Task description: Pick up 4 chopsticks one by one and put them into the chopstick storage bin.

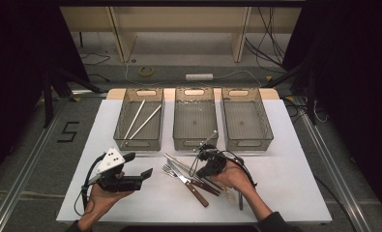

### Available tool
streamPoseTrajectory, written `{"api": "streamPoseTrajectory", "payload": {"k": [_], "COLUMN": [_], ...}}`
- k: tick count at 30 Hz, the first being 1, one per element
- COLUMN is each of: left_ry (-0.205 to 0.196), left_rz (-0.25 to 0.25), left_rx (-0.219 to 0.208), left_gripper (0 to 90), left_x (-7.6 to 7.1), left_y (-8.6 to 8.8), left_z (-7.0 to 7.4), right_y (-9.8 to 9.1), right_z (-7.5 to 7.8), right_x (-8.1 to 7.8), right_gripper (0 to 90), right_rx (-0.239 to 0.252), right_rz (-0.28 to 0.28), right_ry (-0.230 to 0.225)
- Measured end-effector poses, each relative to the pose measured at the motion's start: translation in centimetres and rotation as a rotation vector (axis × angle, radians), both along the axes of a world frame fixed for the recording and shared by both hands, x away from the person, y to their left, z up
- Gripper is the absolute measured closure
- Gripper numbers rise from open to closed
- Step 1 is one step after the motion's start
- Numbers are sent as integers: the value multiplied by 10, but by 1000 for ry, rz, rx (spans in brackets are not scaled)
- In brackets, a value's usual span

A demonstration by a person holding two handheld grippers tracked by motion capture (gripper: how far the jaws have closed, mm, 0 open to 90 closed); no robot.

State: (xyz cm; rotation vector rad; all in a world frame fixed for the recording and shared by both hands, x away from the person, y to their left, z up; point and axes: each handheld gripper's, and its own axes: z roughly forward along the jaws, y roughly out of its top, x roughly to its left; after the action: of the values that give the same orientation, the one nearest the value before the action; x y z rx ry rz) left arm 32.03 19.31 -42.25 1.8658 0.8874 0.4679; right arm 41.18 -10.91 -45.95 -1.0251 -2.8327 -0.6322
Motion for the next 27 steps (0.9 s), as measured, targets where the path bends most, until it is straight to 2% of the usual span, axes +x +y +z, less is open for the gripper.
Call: {"api": "streamPoseTrajectory", "payload": {"k": [11,20,23,25,27], "left_ry": [5,14,36,57,62], "left_rz": [-4,-24,-56,-81,-97], "left_rx": [3,26,38,56,78], "left_gripper": [169,169,171,171,170], "left_x": [0,2,4,5,7], "left_y": [-1,-5,-9,-13,-18], "left_z": [0,-1,-2,-3,-2], "right_y": [-4,0,1,2,3], "right_z": [11,29,31,33,35], "right_x": [-2,-12,-16,-18,-20], "right_gripper": [860,860,860,860,860], "right_rx": [37,59,59,60,58], "right_rz": [-8,60,81,94,101], "right_ry": [-33,-63,-69,-74,-79]}}
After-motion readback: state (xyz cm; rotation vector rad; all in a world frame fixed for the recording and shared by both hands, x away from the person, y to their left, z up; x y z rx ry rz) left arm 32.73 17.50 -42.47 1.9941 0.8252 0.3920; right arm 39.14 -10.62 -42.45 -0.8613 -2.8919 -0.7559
